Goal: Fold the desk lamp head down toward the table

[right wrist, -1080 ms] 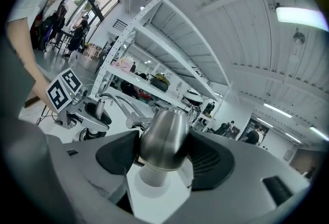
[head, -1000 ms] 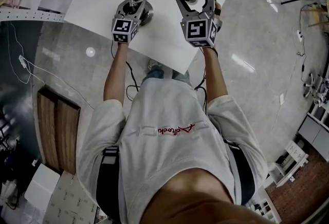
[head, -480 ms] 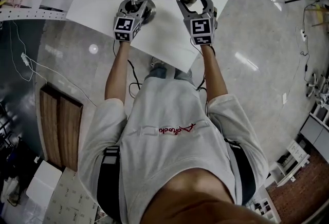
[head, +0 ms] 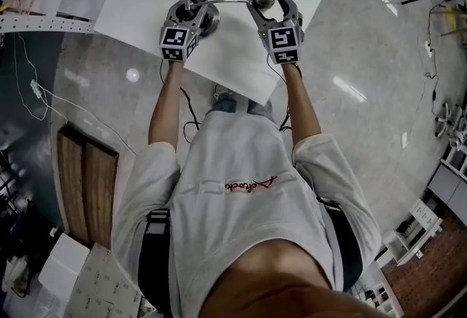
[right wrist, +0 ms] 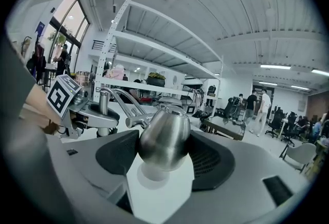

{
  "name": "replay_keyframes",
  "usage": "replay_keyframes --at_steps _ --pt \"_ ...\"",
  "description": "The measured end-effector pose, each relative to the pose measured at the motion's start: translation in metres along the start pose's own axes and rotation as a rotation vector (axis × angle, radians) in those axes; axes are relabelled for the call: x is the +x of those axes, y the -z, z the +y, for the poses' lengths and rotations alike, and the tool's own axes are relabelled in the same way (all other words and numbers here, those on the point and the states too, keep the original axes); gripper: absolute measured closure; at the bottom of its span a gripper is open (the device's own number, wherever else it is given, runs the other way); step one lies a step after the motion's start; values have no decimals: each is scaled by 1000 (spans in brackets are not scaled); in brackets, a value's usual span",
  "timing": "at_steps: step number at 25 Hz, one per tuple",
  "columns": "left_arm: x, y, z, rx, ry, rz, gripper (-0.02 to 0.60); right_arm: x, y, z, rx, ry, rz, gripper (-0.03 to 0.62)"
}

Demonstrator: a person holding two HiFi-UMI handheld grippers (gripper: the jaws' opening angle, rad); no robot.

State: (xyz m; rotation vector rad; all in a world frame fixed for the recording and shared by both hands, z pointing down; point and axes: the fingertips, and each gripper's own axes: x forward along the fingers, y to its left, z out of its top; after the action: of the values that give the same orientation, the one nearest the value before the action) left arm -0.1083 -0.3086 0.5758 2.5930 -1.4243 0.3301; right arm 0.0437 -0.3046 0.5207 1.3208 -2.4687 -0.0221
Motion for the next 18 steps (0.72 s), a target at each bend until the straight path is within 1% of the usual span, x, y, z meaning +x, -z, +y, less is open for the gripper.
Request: replay_keyframes --at_steps 2,3,4,9,11,14,18 --pt "-2 0 -1 -8 -1 6 412 -3 0 -1 -4 2 13 287" --pt "-3 0 -3 -5 0 10 381 -6 0 -2 -9 9 19 279" --pt "-5 1 -5 0 1 13 363 -9 1 -3 -10 16 22 276" --pt "-17 4 -5 8 -15 6 362 -21 5 -3 20 34 26 276" --pt "-23 3 -5 3 -27 -5 362 -28 8 -1 23 42 26 290" --pt "-34 0 -2 -11 -48 -25 362 -39 12 2 38 52 27 292" --pt "-47 -1 -3 -13 -51 -39 360 -49 17 8 55 63 29 337"
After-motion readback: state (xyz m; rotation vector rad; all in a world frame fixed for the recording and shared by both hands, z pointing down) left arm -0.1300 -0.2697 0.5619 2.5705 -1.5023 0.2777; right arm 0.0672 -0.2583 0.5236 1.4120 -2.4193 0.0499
